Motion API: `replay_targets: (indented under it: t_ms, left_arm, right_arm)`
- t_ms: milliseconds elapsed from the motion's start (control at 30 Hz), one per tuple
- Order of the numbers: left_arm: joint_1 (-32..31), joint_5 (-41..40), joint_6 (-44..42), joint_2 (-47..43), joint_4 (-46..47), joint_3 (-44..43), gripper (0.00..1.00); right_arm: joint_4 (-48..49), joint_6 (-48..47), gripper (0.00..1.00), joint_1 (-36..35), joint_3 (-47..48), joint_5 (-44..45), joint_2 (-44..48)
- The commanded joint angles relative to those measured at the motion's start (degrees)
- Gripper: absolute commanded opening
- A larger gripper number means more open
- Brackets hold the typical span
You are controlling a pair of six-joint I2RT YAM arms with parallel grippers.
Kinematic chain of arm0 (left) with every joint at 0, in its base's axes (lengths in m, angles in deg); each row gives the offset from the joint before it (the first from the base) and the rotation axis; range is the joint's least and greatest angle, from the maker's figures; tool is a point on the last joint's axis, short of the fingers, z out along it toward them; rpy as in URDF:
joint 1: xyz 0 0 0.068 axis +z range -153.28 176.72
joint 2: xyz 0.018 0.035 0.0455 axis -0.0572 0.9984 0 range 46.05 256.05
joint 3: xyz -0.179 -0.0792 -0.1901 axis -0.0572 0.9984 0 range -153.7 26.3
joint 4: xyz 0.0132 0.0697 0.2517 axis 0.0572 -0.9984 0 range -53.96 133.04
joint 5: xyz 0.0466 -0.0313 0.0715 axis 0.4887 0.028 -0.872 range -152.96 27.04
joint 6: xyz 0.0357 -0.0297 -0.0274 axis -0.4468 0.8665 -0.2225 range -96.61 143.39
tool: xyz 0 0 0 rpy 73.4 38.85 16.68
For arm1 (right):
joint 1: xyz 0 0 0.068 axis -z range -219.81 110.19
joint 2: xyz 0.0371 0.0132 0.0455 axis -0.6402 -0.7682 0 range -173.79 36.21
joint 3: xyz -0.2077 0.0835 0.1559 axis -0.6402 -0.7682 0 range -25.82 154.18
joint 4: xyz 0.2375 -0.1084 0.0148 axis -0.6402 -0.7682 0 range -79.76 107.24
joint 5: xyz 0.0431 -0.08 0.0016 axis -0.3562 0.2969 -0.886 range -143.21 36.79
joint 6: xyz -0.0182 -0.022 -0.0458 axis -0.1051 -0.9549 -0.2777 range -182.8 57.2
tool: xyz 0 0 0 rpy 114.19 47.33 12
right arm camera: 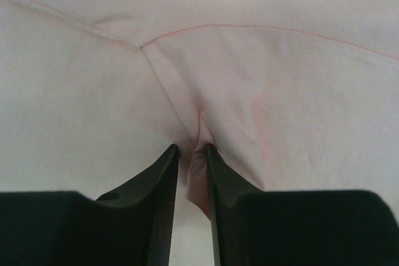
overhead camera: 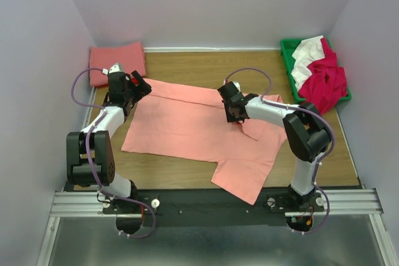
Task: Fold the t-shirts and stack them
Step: Fold the tshirt
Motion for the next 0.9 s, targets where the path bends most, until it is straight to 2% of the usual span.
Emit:
replay_targets:
  t_ms: [0,400,433,567,767,867]
  left_arm:
    - [-0.2,-1.0,-0.4,-1.8,0.8,-0.6,0.98]
    - [-0.3,-1.3,-0.5,-1.5,0.7,-0.7,0.98]
    - [-0.2,-1.3,-0.5,-1.4,0.7,-0.7,0.98]
    - [-0.2,-1.4,-0.5,-1.3,0.7,-0.8,0.98]
    - [-0.3,-1.3,-0.6,-1.1,0.7,-0.9,0.98]
    - [-0.3,-1.6,-0.5,-1.3,0.6,-1.0,0.98]
  right_arm:
    - [-3.2,1.6,0.31,0.0,0.0,2.3,0.4]
    - [-5.5,1.4,0.31,0.0,-3.6,-0.6,5.3]
    - [-5.5,1.4,0.28,0.0,-3.8,-0.8,5.5]
    - [-5.8,1.0,0.26,0.0,-3.7,-2.0,3.9]
    - [-6.3,1.3,0.29,0.0,-2.7,-1.4,1.6]
    - [-6.5,1.3,0.21,0.1,-2.6,-2.0,1.5]
